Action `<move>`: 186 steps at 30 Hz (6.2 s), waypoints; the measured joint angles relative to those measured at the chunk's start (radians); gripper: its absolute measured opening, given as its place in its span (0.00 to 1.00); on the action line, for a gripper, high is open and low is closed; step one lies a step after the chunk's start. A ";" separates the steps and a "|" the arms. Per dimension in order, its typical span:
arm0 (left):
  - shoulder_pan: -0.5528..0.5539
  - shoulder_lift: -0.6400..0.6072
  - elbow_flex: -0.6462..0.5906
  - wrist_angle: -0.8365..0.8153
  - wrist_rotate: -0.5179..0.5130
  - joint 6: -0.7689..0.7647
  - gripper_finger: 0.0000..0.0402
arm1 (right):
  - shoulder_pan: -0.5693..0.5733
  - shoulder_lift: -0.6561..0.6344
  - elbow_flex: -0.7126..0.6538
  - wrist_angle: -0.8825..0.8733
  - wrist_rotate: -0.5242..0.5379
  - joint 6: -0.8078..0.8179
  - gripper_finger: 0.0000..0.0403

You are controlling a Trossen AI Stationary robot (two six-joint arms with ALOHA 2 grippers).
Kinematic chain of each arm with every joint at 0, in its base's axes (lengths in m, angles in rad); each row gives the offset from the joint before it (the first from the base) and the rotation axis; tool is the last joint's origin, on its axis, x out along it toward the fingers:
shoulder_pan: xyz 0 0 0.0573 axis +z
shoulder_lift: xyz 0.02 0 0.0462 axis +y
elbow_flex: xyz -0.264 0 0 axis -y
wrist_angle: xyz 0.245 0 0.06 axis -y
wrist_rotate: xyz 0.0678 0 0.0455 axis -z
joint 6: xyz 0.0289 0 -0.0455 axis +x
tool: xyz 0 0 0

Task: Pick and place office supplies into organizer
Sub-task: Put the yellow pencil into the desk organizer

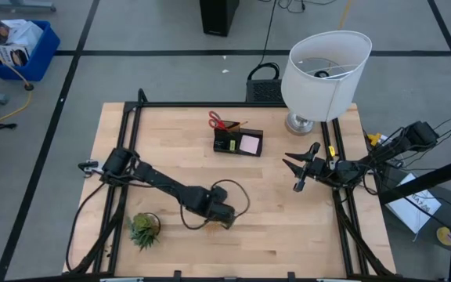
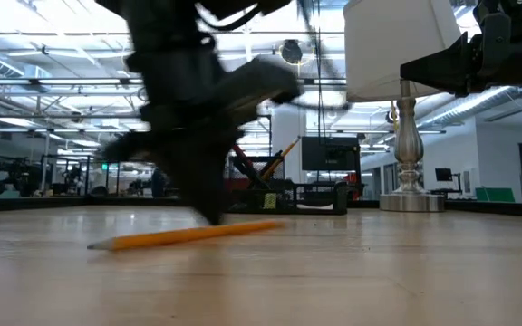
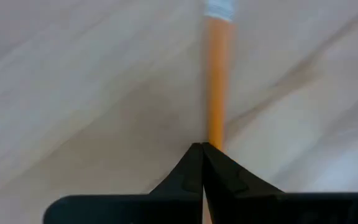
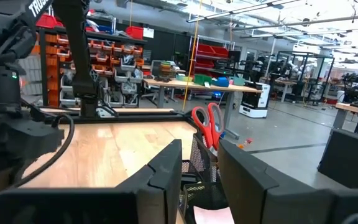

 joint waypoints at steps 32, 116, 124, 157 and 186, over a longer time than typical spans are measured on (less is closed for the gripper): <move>-0.007 -0.057 0.001 0.238 -0.119 0.409 0.10 | 0.000 0.000 0.000 0.000 0.000 0.000 0.25; -0.258 -0.357 -0.697 1.697 -0.157 1.123 0.61 | 0.420 1.221 0.639 0.140 -0.426 0.433 0.25; -0.259 -0.357 -0.697 1.691 -0.157 1.122 0.61 | 0.457 1.220 0.694 0.005 -0.285 0.388 0.27; -0.267 -0.357 -0.696 1.687 -0.158 1.123 0.61 | 0.465 1.218 0.719 -0.313 -0.158 0.735 0.34; -0.267 -0.356 -0.696 1.666 -0.210 1.113 0.61 | 0.420 1.222 0.717 -0.196 -0.214 0.513 0.03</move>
